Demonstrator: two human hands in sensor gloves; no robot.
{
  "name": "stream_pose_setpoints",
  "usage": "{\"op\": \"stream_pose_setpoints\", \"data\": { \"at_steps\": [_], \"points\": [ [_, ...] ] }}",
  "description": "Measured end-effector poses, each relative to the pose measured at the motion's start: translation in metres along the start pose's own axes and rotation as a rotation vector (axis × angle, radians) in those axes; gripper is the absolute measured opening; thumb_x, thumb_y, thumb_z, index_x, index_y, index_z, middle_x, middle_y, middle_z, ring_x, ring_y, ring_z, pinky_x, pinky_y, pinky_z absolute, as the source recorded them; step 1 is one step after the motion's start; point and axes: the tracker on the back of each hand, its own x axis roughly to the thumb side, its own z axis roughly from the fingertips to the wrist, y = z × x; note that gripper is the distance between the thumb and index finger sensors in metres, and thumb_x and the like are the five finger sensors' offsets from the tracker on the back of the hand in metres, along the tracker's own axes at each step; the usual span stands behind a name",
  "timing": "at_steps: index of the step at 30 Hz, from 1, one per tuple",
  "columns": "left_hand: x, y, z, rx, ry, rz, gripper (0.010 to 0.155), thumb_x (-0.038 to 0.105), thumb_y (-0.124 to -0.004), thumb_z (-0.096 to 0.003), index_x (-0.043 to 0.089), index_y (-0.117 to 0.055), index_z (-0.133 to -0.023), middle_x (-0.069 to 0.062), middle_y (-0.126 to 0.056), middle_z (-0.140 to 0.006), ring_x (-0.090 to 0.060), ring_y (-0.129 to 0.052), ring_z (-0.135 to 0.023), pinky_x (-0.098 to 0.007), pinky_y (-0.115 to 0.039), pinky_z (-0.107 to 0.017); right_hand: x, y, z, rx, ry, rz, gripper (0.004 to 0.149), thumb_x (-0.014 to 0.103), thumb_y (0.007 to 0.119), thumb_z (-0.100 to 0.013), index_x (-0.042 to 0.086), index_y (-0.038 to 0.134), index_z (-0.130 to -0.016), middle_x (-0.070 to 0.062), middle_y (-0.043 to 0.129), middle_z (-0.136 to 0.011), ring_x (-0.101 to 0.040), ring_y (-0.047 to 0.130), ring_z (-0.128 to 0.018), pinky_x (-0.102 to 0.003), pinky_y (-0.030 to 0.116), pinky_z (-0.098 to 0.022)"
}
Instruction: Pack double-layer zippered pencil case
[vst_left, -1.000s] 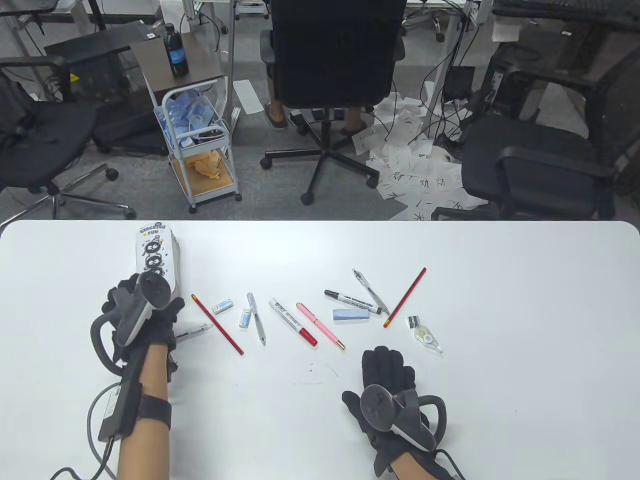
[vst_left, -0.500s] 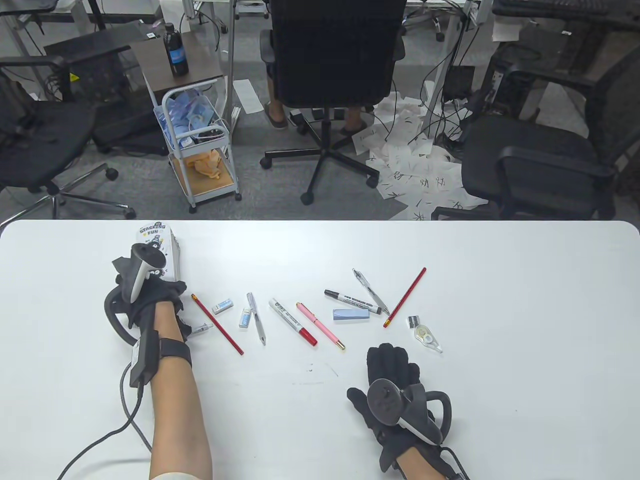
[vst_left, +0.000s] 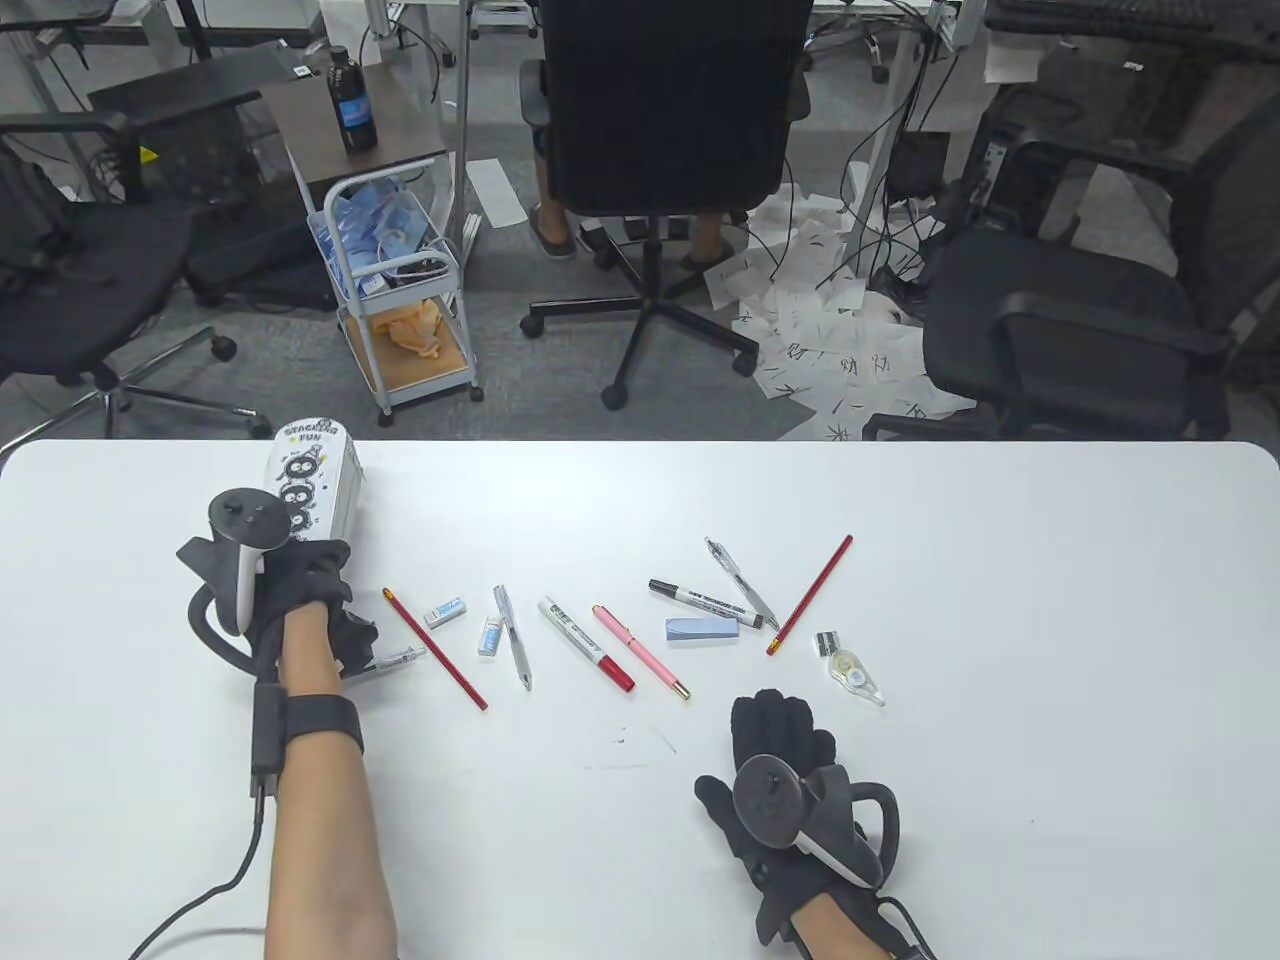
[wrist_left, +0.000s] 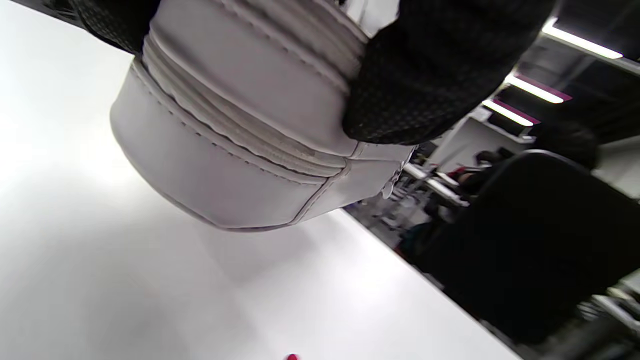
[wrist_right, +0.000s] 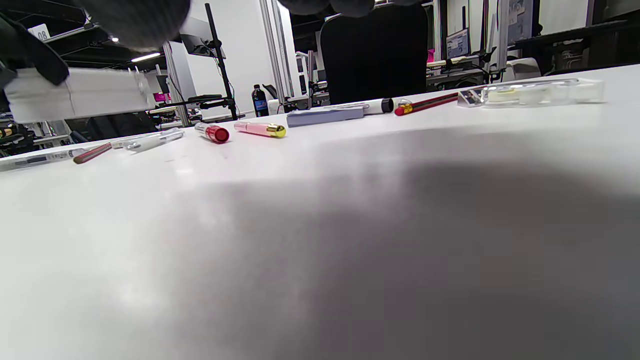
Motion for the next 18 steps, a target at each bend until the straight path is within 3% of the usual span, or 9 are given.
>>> {"op": "stream_pose_setpoints", "data": {
  "at_steps": [4,6,9,11,13,18],
  "points": [
    [0.019,0.018,0.040,-0.024,-0.250,-0.065,0.112,0.041,-0.103,-0.0435,-0.008,-0.032,-0.115,-0.040,-0.043,-0.111,-0.056,-0.058,-0.093,-0.069,-0.066,-0.066,0.000,0.000,-0.001,-0.006,-0.005,0.003,0.080,0.059,0.057,-0.051,0.012,0.028,-0.109,-0.019,0.026,-0.116,-0.043,0.027,-0.101,-0.057,0.034,-0.070],
    [0.028,0.022,0.075,-0.054,-0.407,-0.048,0.112,0.041,-0.103,-0.0433,-0.008,-0.033,-0.115,-0.040,-0.044,-0.111,-0.056,-0.059,-0.093,-0.069,-0.066,-0.066,0.001,-0.001,-0.001,-0.009,-0.014,0.007,0.080,0.059,0.057,-0.051,0.012,0.028,-0.109,-0.019,0.026,-0.116,-0.043,0.027,-0.101,-0.057,0.034,-0.070],
    [0.036,0.022,0.121,-0.116,-0.515,-0.017,0.111,0.037,-0.105,-0.0422,-0.008,-0.035,-0.115,-0.040,-0.045,-0.111,-0.057,-0.058,-0.093,-0.071,-0.062,-0.065,0.002,-0.002,-0.001,-0.014,-0.020,0.008,0.080,0.059,0.057,-0.051,0.012,0.028,-0.109,-0.019,0.026,-0.116,-0.043,0.027,-0.101,-0.057,0.034,-0.070],
    [0.041,0.014,0.162,-0.173,-0.620,-0.035,0.111,0.036,-0.105,-0.0419,-0.008,-0.035,-0.115,-0.040,-0.045,-0.111,-0.057,-0.058,-0.093,-0.071,-0.061,-0.065,0.001,-0.003,-0.001,0.000,-0.016,-0.017,0.080,0.059,0.057,-0.051,0.012,0.027,-0.109,-0.019,0.025,-0.116,-0.043,0.027,-0.101,-0.057,0.035,-0.070],
    [0.039,0.002,0.183,-0.241,-0.696,-0.054,0.111,0.037,-0.105,-0.0421,-0.007,-0.036,-0.116,-0.039,-0.046,-0.111,-0.056,-0.058,-0.093,-0.070,-0.062,-0.066,-0.001,-0.003,-0.001,0.017,-0.005,-0.044,0.080,0.058,0.057,-0.051,0.012,0.026,-0.109,-0.019,0.024,-0.115,-0.043,0.025,-0.101,-0.058,0.034,-0.070],
    [0.020,-0.044,0.220,-0.510,-0.807,0.088,0.111,0.038,-0.106,-0.0416,-0.008,-0.037,-0.115,-0.039,-0.047,-0.111,-0.056,-0.060,-0.093,-0.069,-0.063,-0.066,-0.004,-0.008,-0.002,0.026,-0.011,-0.076,0.082,0.059,0.058,-0.050,0.012,0.026,-0.109,-0.019,0.023,-0.115,-0.043,0.026,-0.101,-0.057,0.034,-0.070]
  ]
}}
